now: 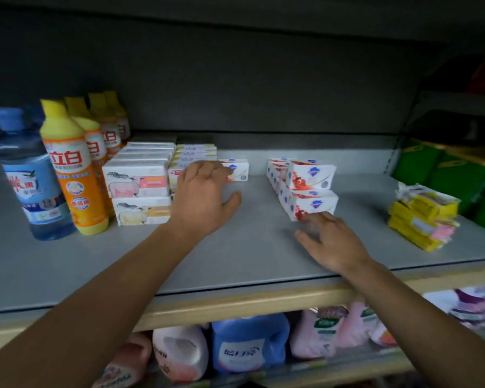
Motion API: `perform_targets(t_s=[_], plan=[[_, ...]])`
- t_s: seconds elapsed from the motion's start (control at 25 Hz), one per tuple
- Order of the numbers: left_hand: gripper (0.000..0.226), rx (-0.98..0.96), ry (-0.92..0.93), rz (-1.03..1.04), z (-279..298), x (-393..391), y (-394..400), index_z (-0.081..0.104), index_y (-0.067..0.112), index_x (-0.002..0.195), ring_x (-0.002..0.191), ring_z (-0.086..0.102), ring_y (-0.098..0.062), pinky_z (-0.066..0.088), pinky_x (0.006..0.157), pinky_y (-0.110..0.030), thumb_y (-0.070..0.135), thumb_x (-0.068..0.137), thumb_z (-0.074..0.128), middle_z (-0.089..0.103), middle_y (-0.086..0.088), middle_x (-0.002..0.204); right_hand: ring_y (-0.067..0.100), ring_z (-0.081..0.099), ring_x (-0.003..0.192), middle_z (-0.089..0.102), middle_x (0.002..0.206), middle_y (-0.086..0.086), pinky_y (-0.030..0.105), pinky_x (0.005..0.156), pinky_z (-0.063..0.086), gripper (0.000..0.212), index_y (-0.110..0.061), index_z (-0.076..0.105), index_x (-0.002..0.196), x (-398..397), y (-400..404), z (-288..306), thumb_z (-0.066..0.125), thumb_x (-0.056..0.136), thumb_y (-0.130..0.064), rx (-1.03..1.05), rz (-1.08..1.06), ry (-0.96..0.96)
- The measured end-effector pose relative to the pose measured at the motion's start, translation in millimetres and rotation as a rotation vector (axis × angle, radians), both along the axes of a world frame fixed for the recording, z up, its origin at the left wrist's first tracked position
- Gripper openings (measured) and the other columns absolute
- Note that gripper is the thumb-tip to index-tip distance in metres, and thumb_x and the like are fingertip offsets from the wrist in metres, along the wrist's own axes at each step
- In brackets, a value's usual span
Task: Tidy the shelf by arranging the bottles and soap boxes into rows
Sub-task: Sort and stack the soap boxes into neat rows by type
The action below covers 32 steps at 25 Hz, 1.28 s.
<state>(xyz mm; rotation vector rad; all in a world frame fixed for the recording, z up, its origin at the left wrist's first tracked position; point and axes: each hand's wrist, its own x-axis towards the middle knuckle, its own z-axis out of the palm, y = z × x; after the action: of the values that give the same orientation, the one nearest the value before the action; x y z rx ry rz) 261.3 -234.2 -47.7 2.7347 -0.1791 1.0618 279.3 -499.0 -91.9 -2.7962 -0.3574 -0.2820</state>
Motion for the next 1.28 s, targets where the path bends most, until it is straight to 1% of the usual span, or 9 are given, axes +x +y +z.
perform_targets(t_s=[0.16,0.32,0.56,0.72,0.84,0.96,1.08,1.2,1.28], plan=[[0.050,-0.097,0.123,-0.174,-15.4,1.5,-43.0,0.061,0.014,0.126,0.117,0.051,-0.033,0.041,0.101,-0.038,0.040,0.083,0.063,0.062,-0.010,0.124,0.024,0.044,0.129,0.052,0.136,0.000,0.034,0.110,0.033,0.057,-0.027,0.053,0.130,-4.9,-32.7,-15.8,0.042,0.089,-0.065,-0.111,-0.095,0.055],[0.050,-0.130,0.199,-0.254,-26.0,32.5,-79.3,0.057,0.016,0.128,0.115,0.056,-0.032,0.046,0.096,-0.039,0.036,0.083,0.066,0.062,-0.011,0.124,0.025,0.042,0.130,0.050,0.135,-0.001,0.038,0.110,0.030,0.062,-0.028,0.051,0.129,-2.4,-33.6,-24.2,0.037,0.085,-0.070,-0.095,-0.114,0.028],[0.064,-0.058,0.320,-0.205,-44.6,91.7,-115.5,0.047,0.026,0.142,0.119,0.047,-0.036,0.041,0.102,-0.042,0.039,0.084,0.068,0.051,-0.014,0.132,0.025,0.039,0.128,0.049,0.132,-0.003,0.040,0.107,0.028,0.073,-0.031,0.050,0.128,0.0,-37.5,-27.6,0.024,0.075,-0.074,-0.059,-0.102,0.018],[0.057,-0.147,0.171,-0.233,-58.2,91.7,-122.3,0.058,0.021,0.133,0.109,0.046,-0.034,0.046,0.095,-0.043,0.030,0.079,0.075,0.051,-0.012,0.117,0.025,0.040,0.127,0.049,0.130,-0.004,0.041,0.105,0.029,0.075,-0.031,0.051,0.127,2.4,-38.6,-29.5,0.023,0.073,-0.075,-0.050,-0.095,0.001],[0.056,-0.206,0.188,-0.288,-52.2,82.9,-125.6,0.059,0.019,0.132,0.109,0.054,-0.031,0.044,0.098,-0.036,0.023,0.078,0.075,0.054,-0.010,0.121,0.024,0.040,0.126,0.049,0.129,-0.006,0.041,0.105,0.029,0.076,-0.032,0.052,0.126,3.1,-40.1,-29.2,0.022,0.072,-0.076,-0.042,-0.099,0.012],[0.050,-0.301,0.159,-0.311,-39.9,64.5,-109.7,0.059,0.018,0.130,0.096,0.062,-0.026,0.045,0.089,-0.029,0.016,0.081,0.071,0.065,-0.008,0.108,0.024,0.039,0.129,0.048,0.133,-0.007,0.041,0.107,0.028,0.073,-0.033,0.051,0.129,1.9,-41.3,-27.8,0.027,0.074,-0.075,-0.028,-0.101,0.028],[0.044,-0.437,0.160,-0.324,-33.5,40.6,-75.9,0.061,0.017,0.127,0.098,0.066,-0.021,0.051,0.091,-0.030,0.013,0.084,0.070,0.069,-0.006,0.114,0.024,0.037,0.131,0.046,0.138,-0.007,0.041,0.109,0.027,0.068,-0.036,0.048,0.134,2.4,-42.9,-25.1,0.036,0.079,-0.073,-0.031,-0.110,0.058],[0.032,-0.708,0.292,-0.428,-32.4,17.5,-35.4,0.064,0.027,0.116,0.093,0.070,-0.013,0.057,0.076,-0.028,0.011,0.088,0.068,0.072,0.006,0.102,0.025,0.039,0.131,0.046,0.138,-0.006,0.040,0.109,0.029,0.066,-0.035,0.048,0.135,1.0,-37.7,-16.0,0.047,0.079,-0.070,-0.003,-0.153,0.102],[0.024,-0.957,0.337,-0.471,-36.6,5.7,-18.4,0.068,0.027,0.106,0.090,0.071,-0.018,0.059,0.072,-0.034,0.009,0.090,0.066,0.073,0.003,0.094,0.023,0.043,0.129,0.048,0.136,-0.004,0.037,0.109,0.035,0.068,-0.031,0.048,0.136,-0.8,-22.2,-8.1,0.061,0.077,-0.061,0.167,-0.085,0.076]])
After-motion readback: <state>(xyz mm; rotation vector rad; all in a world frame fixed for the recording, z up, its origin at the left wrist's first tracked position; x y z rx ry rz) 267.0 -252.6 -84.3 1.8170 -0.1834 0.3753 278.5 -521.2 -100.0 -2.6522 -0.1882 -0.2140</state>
